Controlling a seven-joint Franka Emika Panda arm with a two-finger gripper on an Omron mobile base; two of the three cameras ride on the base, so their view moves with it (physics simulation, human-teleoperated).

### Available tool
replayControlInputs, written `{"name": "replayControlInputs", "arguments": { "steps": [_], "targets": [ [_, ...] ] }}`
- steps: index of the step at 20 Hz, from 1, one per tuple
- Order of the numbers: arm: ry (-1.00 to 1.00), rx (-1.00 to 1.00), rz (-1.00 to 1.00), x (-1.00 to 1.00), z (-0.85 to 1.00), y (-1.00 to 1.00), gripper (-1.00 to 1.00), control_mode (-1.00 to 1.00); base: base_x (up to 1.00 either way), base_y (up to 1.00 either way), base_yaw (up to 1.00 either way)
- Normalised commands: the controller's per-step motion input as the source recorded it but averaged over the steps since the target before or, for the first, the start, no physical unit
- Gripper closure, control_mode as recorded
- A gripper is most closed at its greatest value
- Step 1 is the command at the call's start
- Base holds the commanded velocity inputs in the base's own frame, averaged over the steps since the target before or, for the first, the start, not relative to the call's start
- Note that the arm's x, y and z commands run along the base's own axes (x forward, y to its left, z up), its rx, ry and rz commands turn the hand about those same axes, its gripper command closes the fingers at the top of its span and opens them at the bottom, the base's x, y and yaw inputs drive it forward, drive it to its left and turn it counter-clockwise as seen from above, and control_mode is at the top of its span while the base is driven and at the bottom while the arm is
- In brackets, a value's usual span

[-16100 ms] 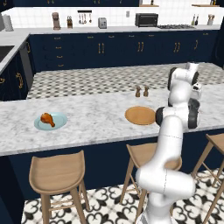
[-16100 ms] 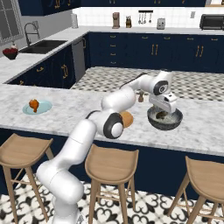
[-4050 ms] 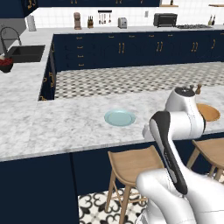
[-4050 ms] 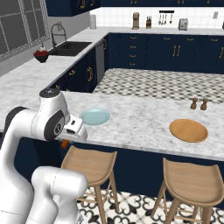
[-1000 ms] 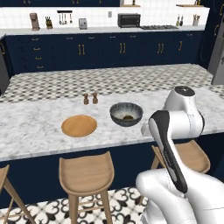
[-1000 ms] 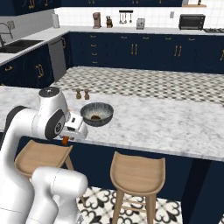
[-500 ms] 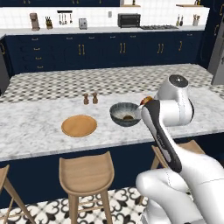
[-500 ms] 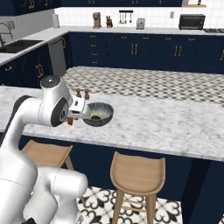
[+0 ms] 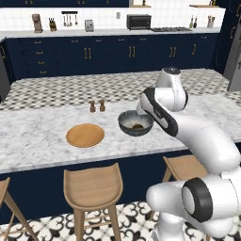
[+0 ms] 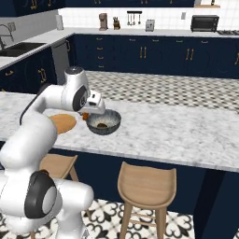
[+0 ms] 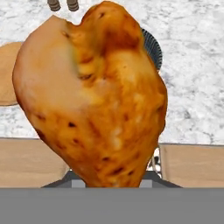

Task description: Pick the chicken drumstick and mushroom from their plates and place them in the bowl. Then put the bowl in the fridge.

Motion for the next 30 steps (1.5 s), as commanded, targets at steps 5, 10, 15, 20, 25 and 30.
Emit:
{"name": "replayControlInputs", "arguments": {
  "steps": [5, 10, 15, 20, 25, 30],
  "targets": [
    [-0.05, -0.01, 0.0, 0.9, -0.76, 0.0, 1.0, -1.0, 0.0, 0.0, 0.0],
    [-0.07, -0.07, 0.0, 0.7, -0.72, 0.0, 1.0, -1.0, 0.0, 0.0, 0.0],
    [0.13, -0.04, 0.0, 0.81, -0.12, 0.0, 1.0, -1.0, 0.0, 0.0, 0.0],
    [0.01, 0.0, 0.02, 0.37, -0.34, -0.06, 1.0, -1.0, 0.0, 0.0, 0.0],
    [0.0, 0.0, 0.03, 0.13, -0.43, -0.08, 1.0, -1.0, 0.0, 0.0, 0.0],
    [0.0, 0.0, 0.02, 0.18, -0.19, 0.0, -1.0, -1.0, 0.0, 0.0, 0.0]
  ]
}}
